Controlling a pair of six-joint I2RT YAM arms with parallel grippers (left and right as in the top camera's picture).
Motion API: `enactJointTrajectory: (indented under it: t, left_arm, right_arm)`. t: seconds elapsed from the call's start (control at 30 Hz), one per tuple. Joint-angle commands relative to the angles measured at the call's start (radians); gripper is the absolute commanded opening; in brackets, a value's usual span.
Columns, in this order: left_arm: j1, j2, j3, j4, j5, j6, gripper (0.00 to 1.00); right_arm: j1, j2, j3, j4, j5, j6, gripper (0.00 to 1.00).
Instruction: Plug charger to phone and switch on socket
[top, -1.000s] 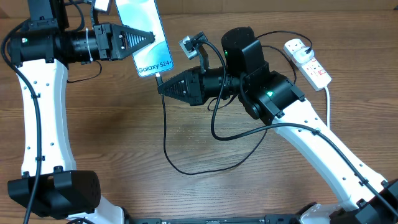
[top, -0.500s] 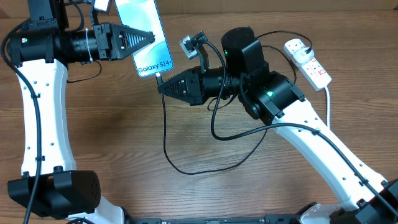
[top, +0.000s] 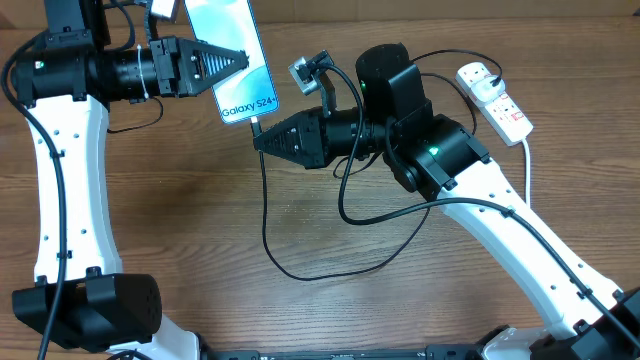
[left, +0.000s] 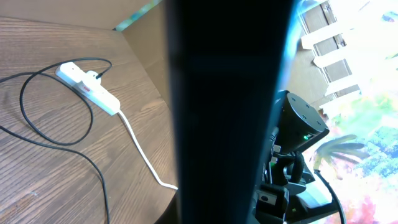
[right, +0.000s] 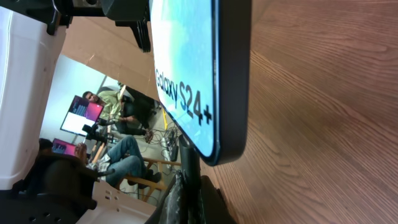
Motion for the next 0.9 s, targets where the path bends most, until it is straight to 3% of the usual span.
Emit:
enactJointTrajectory:
  t: [0.0, 0.87]
  left_arm:
    - [-0.008, -0.003, 0.013, 0.003, 0.056, 0.027, 0.04]
    - [-0.008, -0.003, 0.013, -0.011, 0.034, 0.027, 0.04]
  right_arm:
    - [0.003, -0.028, 0.016, 0.019, 0.01, 0.006, 0.04]
    - [-0.005, -0.028, 0.016, 0.048, 0.007, 0.024, 0.04]
